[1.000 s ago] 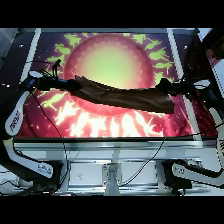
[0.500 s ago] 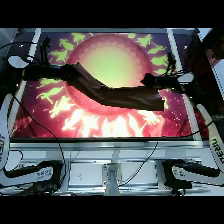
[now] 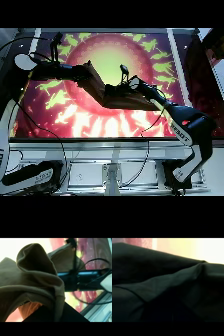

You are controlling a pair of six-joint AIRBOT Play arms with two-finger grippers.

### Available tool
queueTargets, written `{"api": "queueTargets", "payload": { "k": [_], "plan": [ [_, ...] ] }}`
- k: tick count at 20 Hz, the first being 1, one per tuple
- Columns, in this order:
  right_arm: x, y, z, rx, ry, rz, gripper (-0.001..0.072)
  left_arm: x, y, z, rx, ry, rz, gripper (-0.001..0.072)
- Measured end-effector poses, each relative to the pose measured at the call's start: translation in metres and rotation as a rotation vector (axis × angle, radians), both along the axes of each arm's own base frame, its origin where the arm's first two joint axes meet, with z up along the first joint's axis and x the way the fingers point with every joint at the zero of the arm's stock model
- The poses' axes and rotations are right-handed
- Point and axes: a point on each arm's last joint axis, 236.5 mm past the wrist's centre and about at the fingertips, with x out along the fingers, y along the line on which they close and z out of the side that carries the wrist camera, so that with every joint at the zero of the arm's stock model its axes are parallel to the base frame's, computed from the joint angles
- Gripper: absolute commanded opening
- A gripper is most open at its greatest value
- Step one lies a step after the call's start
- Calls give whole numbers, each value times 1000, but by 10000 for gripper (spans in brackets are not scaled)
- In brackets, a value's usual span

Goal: Fold the clothes and pants, and hang the long-sleeved shirts on hangers.

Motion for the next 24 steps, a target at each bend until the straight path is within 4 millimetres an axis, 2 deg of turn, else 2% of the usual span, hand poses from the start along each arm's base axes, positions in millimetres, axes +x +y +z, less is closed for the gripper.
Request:
{"api": "queueTargets", "payload": {
  "k": [2,4,5,7,9,10,13,17,19,22,24],
  "plan": [
    [-6,18,-7,7,29,27,9,6,-3,4,-8,-24,21,33],
    [-12,25,-11,3,53,50,9,13,-5,8,-17,-52,47,32],
    [-12,22,-13,-4,62,56,9,17,-6,10,-21,-68,60,33],
    [-8,4,-15,-36,77,64,9,23,-11,10,-27,-84,74,32],
    [2,-30,-13,-91,82,67,9,26,-19,5,-28,-87,74,32],
    [8,-54,-10,-130,78,66,9,27,-25,1,-28,-84,70,32],
    [29,-138,14,-250,42,23,9,27,-54,-17,-38,-60,47,32],
    [46,-257,77,-349,-42,-113,9,23,-116,-45,-90,-33,32,31],
    [45,-306,114,-376,-95,-191,9,16,-150,-58,-106,-32,20,31],
    [34,-363,161,-414,-170,-287,9,8,-200,-70,-125,-69,20,31],
    [24,-388,180,-439,-197,-325,10,4,-229,-79,-139,-97,37,32]
  ]
}}
